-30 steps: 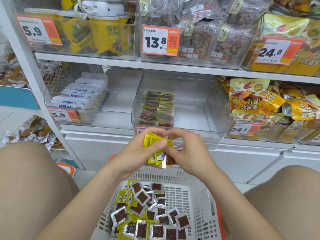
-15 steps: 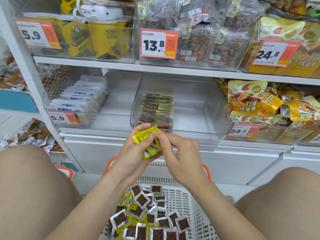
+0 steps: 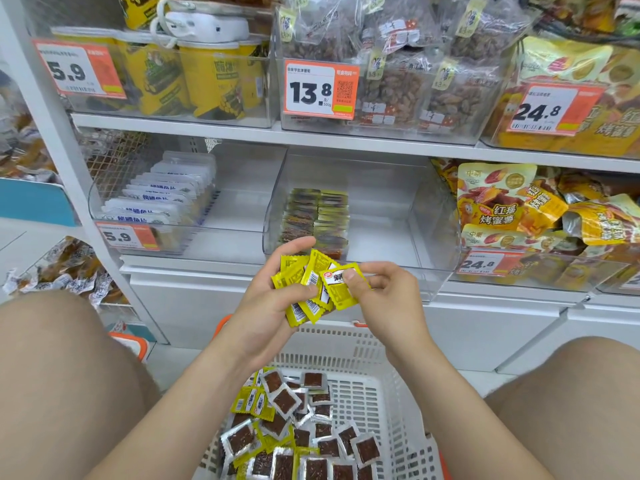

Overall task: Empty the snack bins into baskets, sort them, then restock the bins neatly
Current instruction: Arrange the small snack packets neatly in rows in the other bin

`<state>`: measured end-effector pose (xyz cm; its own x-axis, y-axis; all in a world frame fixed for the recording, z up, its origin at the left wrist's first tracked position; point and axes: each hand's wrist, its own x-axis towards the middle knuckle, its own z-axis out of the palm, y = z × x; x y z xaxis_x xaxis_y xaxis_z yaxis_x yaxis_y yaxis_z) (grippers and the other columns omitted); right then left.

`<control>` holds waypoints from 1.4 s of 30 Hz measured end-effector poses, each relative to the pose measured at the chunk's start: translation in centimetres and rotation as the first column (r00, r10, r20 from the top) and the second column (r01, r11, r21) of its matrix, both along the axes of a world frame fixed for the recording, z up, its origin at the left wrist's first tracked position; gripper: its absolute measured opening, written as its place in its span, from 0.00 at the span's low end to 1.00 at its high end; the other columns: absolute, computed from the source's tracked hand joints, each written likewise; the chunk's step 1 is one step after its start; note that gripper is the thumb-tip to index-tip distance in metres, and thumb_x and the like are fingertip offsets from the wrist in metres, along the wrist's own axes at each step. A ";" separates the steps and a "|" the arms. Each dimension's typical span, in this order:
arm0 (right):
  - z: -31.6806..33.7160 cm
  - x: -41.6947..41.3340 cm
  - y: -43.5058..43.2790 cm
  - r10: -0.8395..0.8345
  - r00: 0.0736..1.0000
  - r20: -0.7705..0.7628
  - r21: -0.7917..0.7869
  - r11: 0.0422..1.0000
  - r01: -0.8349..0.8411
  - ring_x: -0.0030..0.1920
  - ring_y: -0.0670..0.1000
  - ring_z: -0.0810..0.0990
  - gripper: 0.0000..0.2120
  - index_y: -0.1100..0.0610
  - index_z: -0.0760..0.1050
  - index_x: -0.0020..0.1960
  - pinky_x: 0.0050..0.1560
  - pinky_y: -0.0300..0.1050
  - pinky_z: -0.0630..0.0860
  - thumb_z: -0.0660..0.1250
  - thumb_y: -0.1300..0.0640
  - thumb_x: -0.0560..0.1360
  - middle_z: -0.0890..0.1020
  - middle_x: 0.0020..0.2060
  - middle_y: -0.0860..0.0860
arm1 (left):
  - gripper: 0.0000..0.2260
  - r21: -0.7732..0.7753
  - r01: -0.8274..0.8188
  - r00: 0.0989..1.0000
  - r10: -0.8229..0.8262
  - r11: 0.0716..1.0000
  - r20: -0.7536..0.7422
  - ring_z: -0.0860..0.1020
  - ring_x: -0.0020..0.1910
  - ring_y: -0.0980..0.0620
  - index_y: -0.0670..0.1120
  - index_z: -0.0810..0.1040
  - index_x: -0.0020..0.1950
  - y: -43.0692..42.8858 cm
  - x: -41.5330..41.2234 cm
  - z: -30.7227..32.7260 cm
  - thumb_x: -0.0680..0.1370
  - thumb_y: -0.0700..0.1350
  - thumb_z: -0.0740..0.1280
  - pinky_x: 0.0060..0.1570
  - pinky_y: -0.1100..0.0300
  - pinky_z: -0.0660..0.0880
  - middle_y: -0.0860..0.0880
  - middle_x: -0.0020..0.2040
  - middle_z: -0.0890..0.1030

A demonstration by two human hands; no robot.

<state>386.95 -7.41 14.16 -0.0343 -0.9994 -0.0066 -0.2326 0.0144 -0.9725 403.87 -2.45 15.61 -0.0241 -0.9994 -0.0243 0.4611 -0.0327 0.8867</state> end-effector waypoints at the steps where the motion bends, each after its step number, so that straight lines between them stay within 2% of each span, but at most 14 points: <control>1: 0.1 -0.1 0.0 0.016 0.999 0.050 0.033 0.999 -0.018 0.36 0.49 0.83 0.12 0.43 0.77 0.61 0.42 0.60 0.85 0.73 0.50 0.79 0.86 0.43 0.52 | 0.32 -0.012 -0.009 1.000 0.009 1.000 0.013 0.82 0.59 0.37 0.50 0.76 0.72 0.0 0.0 -0.1 0.75 0.22 0.64 0.61 0.40 0.79 0.37 0.63 0.82; 3: 0.5 -0.2 0.2 0.089 0.980 0.179 0.098 0.989 -0.108 0.31 0.52 0.81 0.12 0.44 0.76 0.65 0.36 0.52 0.82 0.67 0.57 0.84 0.85 0.45 0.58 | 0.35 -0.036 -0.012 0.999 0.014 0.999 0.052 0.82 0.56 0.39 0.50 0.76 0.72 0.1 0.0 -0.3 0.72 0.20 0.66 0.58 0.44 0.78 0.38 0.60 0.83; 6: 0.5 0.2 0.8 0.064 0.959 0.277 0.161 0.981 -0.112 0.34 0.53 0.83 0.07 0.57 0.82 0.57 0.36 0.46 0.81 0.69 0.55 0.83 0.85 0.45 0.60 | 0.35 -0.057 0.034 0.997 -0.030 0.998 0.070 0.82 0.55 0.41 0.49 0.74 0.73 0.1 0.1 -0.4 0.72 0.21 0.70 0.54 0.49 0.81 0.39 0.60 0.83; 9: -0.3 0.7 1.0 0.002 0.961 0.277 0.244 0.967 -0.072 0.37 0.55 0.86 0.16 0.63 0.81 0.53 0.36 0.46 0.80 0.71 0.49 0.81 0.88 0.42 0.60 | 0.31 -0.068 0.059 0.996 -0.054 0.996 0.073 0.81 0.59 0.40 0.47 0.72 0.74 0.2 -0.2 -0.3 0.75 0.28 0.73 0.64 0.40 0.77 0.38 0.63 0.82; 12: -0.5 1.4 1.3 0.048 0.965 0.257 0.223 0.969 -0.108 0.40 0.52 0.86 0.12 0.56 0.80 0.58 0.39 0.45 0.81 0.67 0.48 0.83 0.88 0.45 0.55 | 0.24 -0.092 0.046 0.985 -0.030 0.995 0.171 0.80 0.59 0.39 0.49 0.73 0.73 0.3 -0.7 -0.3 0.78 0.36 0.72 0.67 0.29 0.71 0.37 0.64 0.81; 16: -0.6 2.2 1.6 0.139 0.954 0.266 0.133 0.975 -0.179 0.52 0.55 0.87 0.13 0.53 0.82 0.61 0.53 0.53 0.85 0.59 0.54 0.87 0.88 0.51 0.54 | 0.21 -0.136 0.043 0.948 0.003 0.990 0.317 0.78 0.65 0.34 0.55 0.72 0.75 0.4 -1.1 -0.3 0.82 0.49 0.68 0.68 0.29 0.70 0.40 0.65 0.80; 20: -0.9 2.2 1.6 0.103 0.971 0.216 0.056 0.992 -0.117 0.52 0.55 0.87 0.11 0.50 0.82 0.60 0.57 0.62 0.83 0.61 0.57 0.86 0.88 0.51 0.51 | 0.18 -0.127 0.049 0.945 -0.005 0.991 0.328 0.78 0.69 0.37 0.55 0.71 0.76 0.5 -1.2 -0.1 0.86 0.55 0.60 0.69 0.32 0.72 0.43 0.69 0.79; 24: -0.9 2.3 1.9 0.096 0.990 0.103 -0.063 0.994 -0.090 0.49 0.50 0.87 0.11 0.45 0.82 0.61 0.54 0.60 0.83 0.64 0.55 0.85 0.88 0.48 0.47 | 0.18 -0.078 0.057 0.972 -0.037 0.995 0.234 0.79 0.67 0.37 0.56 0.69 0.77 0.2 -1.0 -0.5 0.87 0.44 0.60 0.69 0.39 0.74 0.41 0.66 0.81; 28: -1.0 2.5 2.2 0.073 0.994 0.079 -0.069 0.995 -0.067 0.47 0.53 0.86 0.11 0.45 0.81 0.62 0.53 0.60 0.83 0.63 0.54 0.84 0.87 0.45 0.49 | 0.31 -0.069 0.094 0.964 -0.074 0.993 0.255 0.82 0.58 0.46 0.57 0.68 0.77 0.4 -1.0 -0.7 0.82 0.28 0.63 0.64 0.45 0.76 0.42 0.60 0.84; 31: -0.6 2.2 2.2 0.096 0.990 0.107 0.017 0.995 -0.099 0.45 0.54 0.86 0.11 0.51 0.83 0.57 0.51 0.54 0.82 0.62 0.57 0.86 0.88 0.44 0.52 | 0.29 -0.084 0.121 0.968 -0.099 0.989 0.231 0.80 0.58 0.42 0.56 0.73 0.73 0.4 -0.8 -0.8 0.78 0.31 0.70 0.65 0.40 0.75 0.36 0.62 0.80; 35: -0.1 2.0 2.2 0.120 0.990 0.068 -0.029 0.993 -0.118 0.46 0.48 0.86 0.08 0.52 0.85 0.56 0.52 0.50 0.83 0.66 0.56 0.84 0.88 0.45 0.49 | 0.17 -0.060 0.053 0.996 -0.049 0.997 0.080 0.81 0.55 0.41 0.51 0.75 0.66 0.3 -1.4 -1.0 0.79 0.43 0.72 0.58 0.44 0.79 0.41 0.57 0.82; 38: 0.1 2.6 2.4 0.248 0.967 0.063 -0.063 0.968 -0.245 0.56 0.47 0.85 0.11 0.52 0.81 0.64 0.61 0.51 0.81 0.63 0.52 0.86 0.87 0.54 0.48 | 0.27 -0.067 -0.094 0.991 0.100 0.993 0.095 0.83 0.57 0.43 0.53 0.72 0.72 0.1 -1.7 -1.4 0.75 0.46 0.76 0.60 0.46 0.80 0.40 0.61 0.83; 40: -0.5 3.3 2.7 0.361 0.932 0.034 -0.036 0.932 -0.360 0.68 0.45 0.78 0.21 0.49 0.73 0.75 0.72 0.52 0.74 0.58 0.43 0.85 0.81 0.68 0.46 | 0.32 -0.084 -0.162 0.975 0.173 0.983 0.142 0.83 0.54 0.47 0.53 0.72 0.73 -0.1 -1.6 -1.4 0.73 0.50 0.81 0.55 0.51 0.82 0.42 0.59 0.84; 42: -1.2 3.7 3.0 0.410 0.908 0.086 0.050 0.909 -0.415 0.77 0.44 0.69 0.30 0.44 0.65 0.80 0.79 0.56 0.65 0.57 0.34 0.81 0.72 0.76 0.43 | 0.29 -0.078 -0.211 0.955 0.222 0.974 0.194 0.84 0.54 0.47 0.51 0.76 0.69 -0.3 -1.5 -1.3 0.71 0.52 0.80 0.54 0.49 0.82 0.45 0.57 0.86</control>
